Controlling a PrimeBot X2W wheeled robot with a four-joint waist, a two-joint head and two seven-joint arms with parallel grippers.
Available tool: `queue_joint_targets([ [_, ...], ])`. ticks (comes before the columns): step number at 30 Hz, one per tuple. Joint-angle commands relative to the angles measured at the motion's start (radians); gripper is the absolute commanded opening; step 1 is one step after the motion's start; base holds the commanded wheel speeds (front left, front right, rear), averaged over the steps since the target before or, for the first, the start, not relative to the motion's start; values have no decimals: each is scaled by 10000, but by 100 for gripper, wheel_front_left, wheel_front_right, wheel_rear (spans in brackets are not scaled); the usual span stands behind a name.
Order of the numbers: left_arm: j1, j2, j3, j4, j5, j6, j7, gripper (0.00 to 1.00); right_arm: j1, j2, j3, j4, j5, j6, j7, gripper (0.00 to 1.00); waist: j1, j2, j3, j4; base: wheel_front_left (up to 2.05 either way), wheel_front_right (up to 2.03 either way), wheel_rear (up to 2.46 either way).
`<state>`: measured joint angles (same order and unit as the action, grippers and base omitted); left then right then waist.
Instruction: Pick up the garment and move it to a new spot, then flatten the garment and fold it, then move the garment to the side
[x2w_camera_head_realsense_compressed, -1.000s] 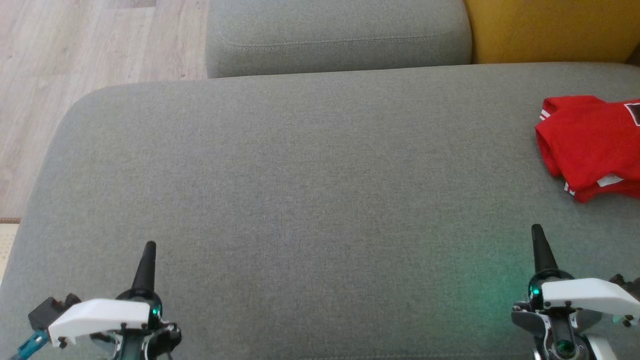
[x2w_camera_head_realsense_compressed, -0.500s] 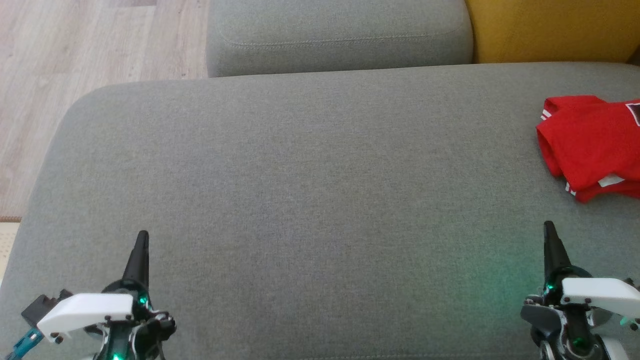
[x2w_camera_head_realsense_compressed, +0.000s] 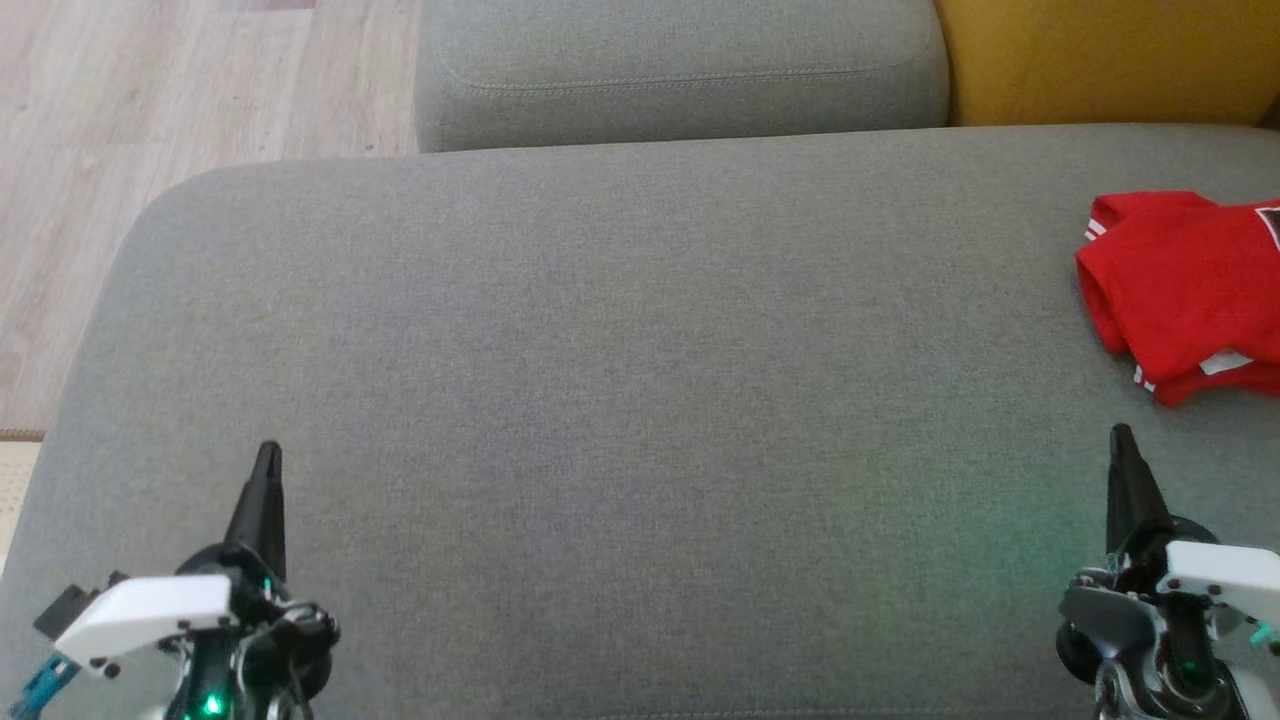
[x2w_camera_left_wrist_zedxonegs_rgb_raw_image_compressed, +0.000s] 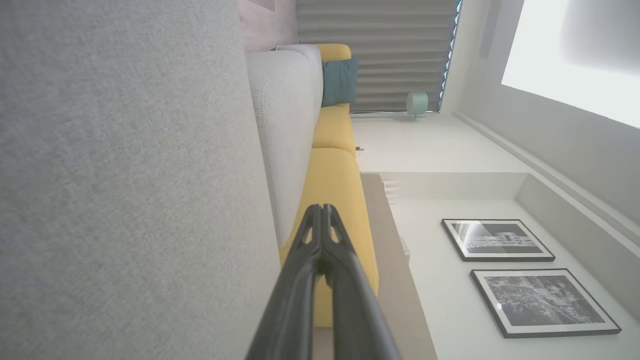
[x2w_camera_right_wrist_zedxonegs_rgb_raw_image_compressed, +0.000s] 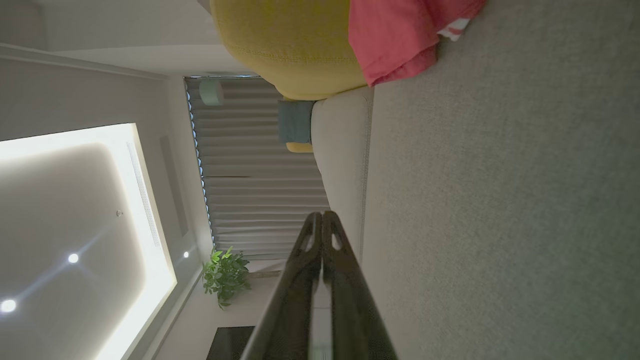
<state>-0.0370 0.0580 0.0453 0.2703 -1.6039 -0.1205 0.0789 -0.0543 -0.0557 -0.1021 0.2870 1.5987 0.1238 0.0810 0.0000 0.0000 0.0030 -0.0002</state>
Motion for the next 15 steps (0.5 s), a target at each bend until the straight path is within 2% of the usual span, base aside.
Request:
queue_joint_targets([
  [1, -675, 134, 382, -265, -239, -94, 94, 0, -510, -134, 155, -430, 261, 69, 101, 0, 0, 0, 1, 1, 0, 0, 0],
  [15, -689, 101, 439, -261, -251, -102, 147, 0, -516, -104, 100, -434, 279, 69, 148, 0, 0, 0, 1, 2, 0, 0, 0],
])
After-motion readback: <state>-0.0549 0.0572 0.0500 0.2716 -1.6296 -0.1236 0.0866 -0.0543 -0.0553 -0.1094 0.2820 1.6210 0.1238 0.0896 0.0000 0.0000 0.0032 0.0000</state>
